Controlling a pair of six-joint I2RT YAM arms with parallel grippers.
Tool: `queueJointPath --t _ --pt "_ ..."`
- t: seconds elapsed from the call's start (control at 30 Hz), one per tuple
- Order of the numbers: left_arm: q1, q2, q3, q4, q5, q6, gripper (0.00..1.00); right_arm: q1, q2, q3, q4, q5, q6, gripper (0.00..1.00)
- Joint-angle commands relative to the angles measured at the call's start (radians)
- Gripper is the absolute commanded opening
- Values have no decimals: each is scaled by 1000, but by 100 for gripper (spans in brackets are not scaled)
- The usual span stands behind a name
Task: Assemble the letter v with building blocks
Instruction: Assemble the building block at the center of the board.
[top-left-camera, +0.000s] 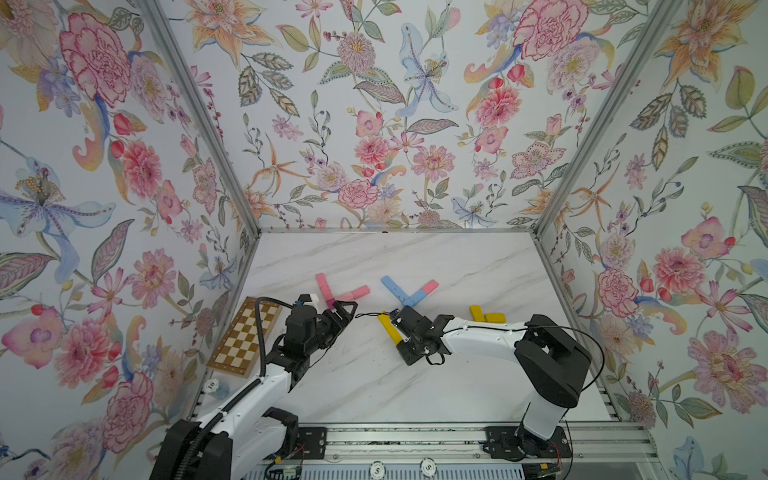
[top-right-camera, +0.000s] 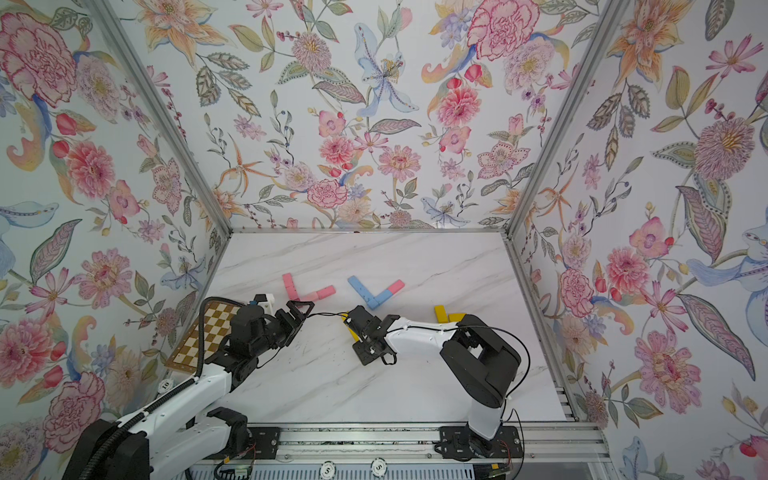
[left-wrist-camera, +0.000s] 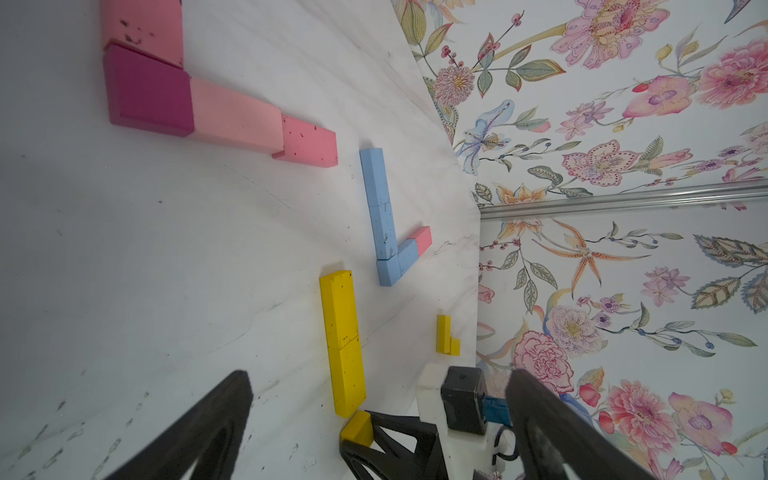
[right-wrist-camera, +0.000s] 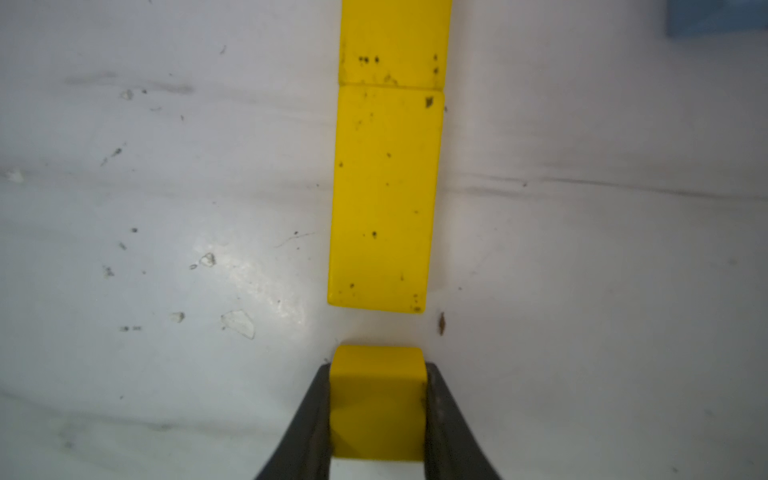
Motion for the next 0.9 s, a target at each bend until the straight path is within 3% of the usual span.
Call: queueJointPath --t 0.0,0.13,0.3,0.63,0.87 --pt "18 -14 -18 -5 26 24 99 19 49 9 -28 -22 -5 32" --pt "28 -11 -24 -3 34 27 99 24 30 -6 -35 -21 17 41" --pt "31 -3 -29 8 37 28 99 28 -5 -50 -33 -15 31 43" --pt "30 5 -35 25 38 19 99 29 4 -54 -33 25 38 25" --pt "30 -4 -43 25 39 16 99 20 30 -29 -43 64 27 23"
